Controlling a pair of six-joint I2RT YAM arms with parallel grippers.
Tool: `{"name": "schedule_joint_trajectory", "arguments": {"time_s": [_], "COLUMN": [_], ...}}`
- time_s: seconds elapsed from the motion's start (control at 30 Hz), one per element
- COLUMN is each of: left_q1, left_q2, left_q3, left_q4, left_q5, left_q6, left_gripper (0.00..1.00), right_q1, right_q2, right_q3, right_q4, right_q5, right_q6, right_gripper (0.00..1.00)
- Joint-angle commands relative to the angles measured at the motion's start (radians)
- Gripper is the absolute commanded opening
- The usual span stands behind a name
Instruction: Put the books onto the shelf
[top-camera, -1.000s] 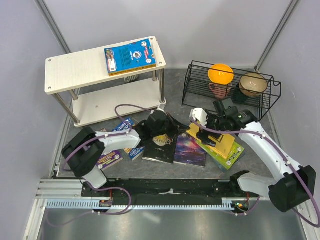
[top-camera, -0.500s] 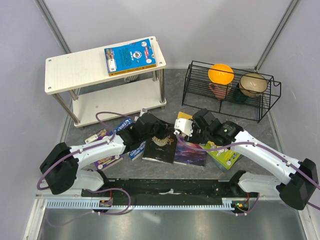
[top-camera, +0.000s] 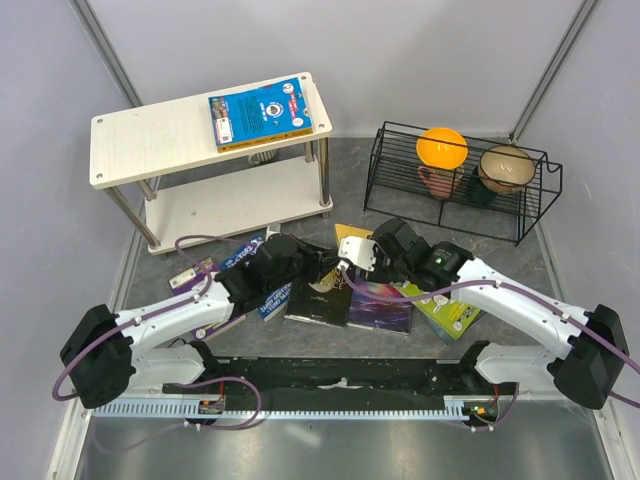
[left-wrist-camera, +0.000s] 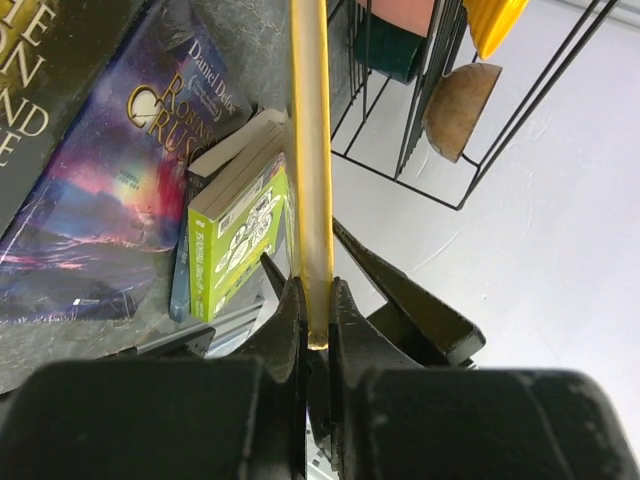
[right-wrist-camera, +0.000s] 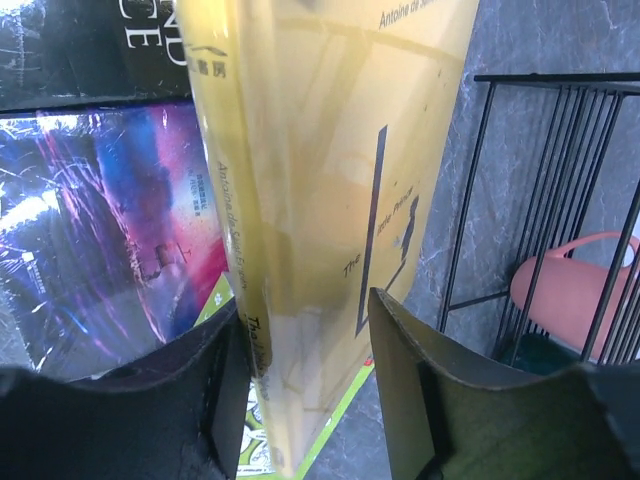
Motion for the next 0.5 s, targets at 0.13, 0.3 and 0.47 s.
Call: {"name": "schedule_joint_trajectory", "arguments": {"time_s": [0.13,0.3,0.47], "left_q1": [0.002,0.004,0.022], "left_q2": [-0.101,-0.182,-0.288], "left_q3": [-0.036,-0.063,-0.067], "left_q4": [0.147,0.147,0.045], "left_q5": [0.002,-0.016,-0.021], "left_q6": [-0.095,-0.059,0.137], "left_gripper": [0.02,0.02,0.17], "right_q1": [0.006,0.005,0.0], "right_q2": [0.018,0.017,0.032], "right_q3": [0.067,0.17,0.28], "right_q4": [0.085,0.044,-0.048], "right_q5": [0.011,-0.032,-0.127], "right_q6": [0.022,0.035,0.05], "right_gripper": [0.19,0.0,0.0]}}
